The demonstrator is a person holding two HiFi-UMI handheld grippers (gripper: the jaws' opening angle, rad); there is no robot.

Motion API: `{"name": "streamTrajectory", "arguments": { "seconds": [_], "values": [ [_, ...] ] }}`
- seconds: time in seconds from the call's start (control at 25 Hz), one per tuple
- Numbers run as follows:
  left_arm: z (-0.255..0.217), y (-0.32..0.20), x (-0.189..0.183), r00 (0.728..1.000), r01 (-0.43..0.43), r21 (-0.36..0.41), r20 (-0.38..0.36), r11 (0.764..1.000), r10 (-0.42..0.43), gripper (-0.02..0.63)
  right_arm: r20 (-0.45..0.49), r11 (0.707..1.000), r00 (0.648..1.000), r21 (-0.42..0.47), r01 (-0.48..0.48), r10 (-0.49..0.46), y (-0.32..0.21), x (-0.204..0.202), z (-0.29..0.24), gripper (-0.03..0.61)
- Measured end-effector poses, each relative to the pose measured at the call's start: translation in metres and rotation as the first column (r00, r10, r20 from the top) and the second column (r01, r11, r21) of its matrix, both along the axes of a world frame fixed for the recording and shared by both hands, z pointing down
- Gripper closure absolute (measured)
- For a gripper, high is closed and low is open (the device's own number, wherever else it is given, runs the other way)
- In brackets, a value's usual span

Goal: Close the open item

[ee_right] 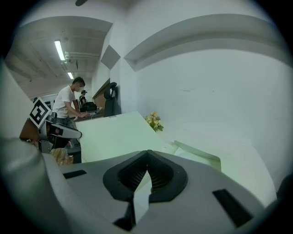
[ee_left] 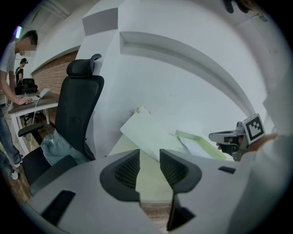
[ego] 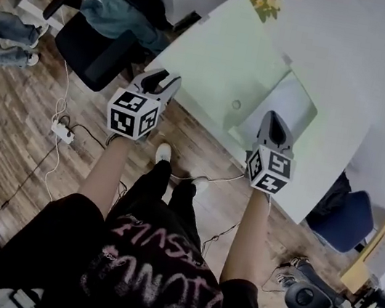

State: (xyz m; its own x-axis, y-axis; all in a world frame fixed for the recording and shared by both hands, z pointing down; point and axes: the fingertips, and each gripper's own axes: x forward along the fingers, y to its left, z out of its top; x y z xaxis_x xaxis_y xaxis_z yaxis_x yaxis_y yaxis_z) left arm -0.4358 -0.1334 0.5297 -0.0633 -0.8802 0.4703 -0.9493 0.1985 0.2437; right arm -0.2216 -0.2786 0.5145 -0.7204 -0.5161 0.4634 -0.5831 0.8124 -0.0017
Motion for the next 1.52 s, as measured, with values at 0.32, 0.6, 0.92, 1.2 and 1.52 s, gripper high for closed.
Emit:
{"name": "streamTrajectory", "arguments": {
  "seconds": [0.32,0.6,0.92,1.2,1.52],
  "values": [
    [-0.003,-0.006,0.001,1.000,-0.017,0.007,-0.025,1.000,0.017,0.515,-0.003,1.000,1.000,0.000,-0.012,0.012,0.000,0.001,0.000,0.568],
    [-0.014,-0.006,0.009,1.000,-0.030,0.025,0.000,0.999,0.030,0.541,0.009,1.000,1.000,0.005,-0.028,0.028,0.001,0.011,-0.004,0.568],
    [-0.039,-0.008,0.028,0.999,-0.039,0.067,0.035,0.997,0.037,0.565,0.037,0.998,0.997,0.023,-0.064,0.064,0.003,0.036,-0.019,0.568],
    [-0.062,-0.015,0.056,0.995,-0.066,0.096,0.082,0.993,0.058,0.577,0.072,0.993,0.992,0.028,-0.110,0.108,0.005,0.074,-0.027,0.569],
    [-0.087,-0.024,0.109,0.984,-0.130,0.125,0.139,0.984,0.113,0.586,0.128,0.984,0.977,0.036,-0.176,0.170,0.008,0.128,-0.043,0.568]
  ]
}}
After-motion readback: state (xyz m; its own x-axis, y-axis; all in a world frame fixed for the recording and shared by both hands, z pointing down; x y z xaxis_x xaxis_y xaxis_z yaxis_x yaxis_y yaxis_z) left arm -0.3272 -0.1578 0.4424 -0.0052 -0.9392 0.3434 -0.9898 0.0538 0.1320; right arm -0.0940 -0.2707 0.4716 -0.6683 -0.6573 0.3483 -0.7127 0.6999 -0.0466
